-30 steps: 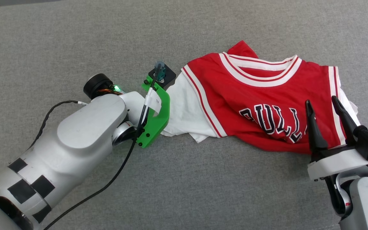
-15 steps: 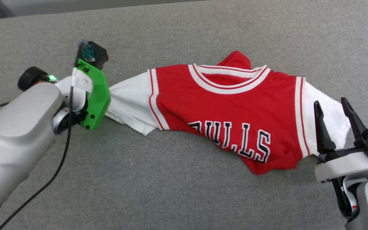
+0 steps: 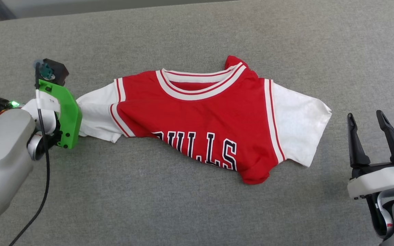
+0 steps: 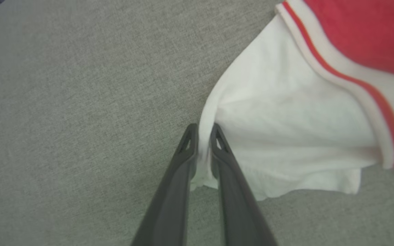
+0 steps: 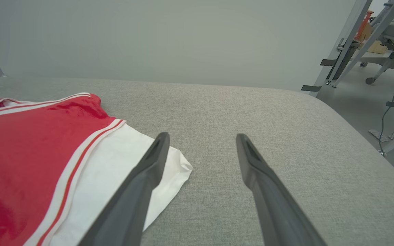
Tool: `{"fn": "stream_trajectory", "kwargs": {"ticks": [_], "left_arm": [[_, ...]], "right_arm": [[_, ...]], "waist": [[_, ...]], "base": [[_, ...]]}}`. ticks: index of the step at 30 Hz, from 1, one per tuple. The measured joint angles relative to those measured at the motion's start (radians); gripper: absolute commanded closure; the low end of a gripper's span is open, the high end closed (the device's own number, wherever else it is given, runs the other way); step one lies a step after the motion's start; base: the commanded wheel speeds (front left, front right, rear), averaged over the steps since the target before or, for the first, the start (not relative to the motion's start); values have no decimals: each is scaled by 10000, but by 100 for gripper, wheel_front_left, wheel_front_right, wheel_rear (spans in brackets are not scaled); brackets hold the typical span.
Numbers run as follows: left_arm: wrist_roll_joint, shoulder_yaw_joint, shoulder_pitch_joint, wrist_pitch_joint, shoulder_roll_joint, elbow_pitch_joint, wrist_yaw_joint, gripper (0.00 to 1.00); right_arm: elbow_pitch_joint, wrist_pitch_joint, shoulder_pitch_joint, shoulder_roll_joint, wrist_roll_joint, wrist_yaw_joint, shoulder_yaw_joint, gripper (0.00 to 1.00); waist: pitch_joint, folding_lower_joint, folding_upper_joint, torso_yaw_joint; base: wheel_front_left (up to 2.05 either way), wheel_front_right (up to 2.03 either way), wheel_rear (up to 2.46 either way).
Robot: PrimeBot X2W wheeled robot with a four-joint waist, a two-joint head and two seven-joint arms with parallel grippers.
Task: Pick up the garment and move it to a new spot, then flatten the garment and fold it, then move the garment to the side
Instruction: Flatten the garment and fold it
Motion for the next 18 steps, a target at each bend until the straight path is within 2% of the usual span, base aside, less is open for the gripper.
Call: {"fn": "stream_trajectory", "kwargs": {"ticks": [4, 10, 12, 13, 18], "left_arm": [[247, 182, 319, -1718, -324, -25, 314, 0], [738, 654, 870, -4493, -431, -681, 1246, 0], [807, 922, 1183, -5359, -430, -1060, 1714, 0], [917, 1214, 1667, -6222, -401, -1653, 2451, 0], [1384, 1946, 2641, -6613, -332, -2978, 3670, 0]], "right_arm": [[-59, 0, -39, -276, 6, 0, -161, 0], [-251, -2, -484, -1152, 186, 0, -456, 0], [-234, 36, -754, -1536, 345, 0, -337, 0], [-199, 744, -1189, -2240, 846, 0, 178, 0], [-136, 2999, -1905, -3636, 2213, 0, 1503, 0]], "waist": [[-304, 0, 0, 89], [-883, 0, 0, 360], [-1070, 0, 0, 496], [-1269, 0, 0, 725], [-1474, 0, 0, 1130]], "base": [[0, 0, 0], [0, 0, 0], [0, 0, 0], [0, 0, 0], [0, 0, 0]]}}
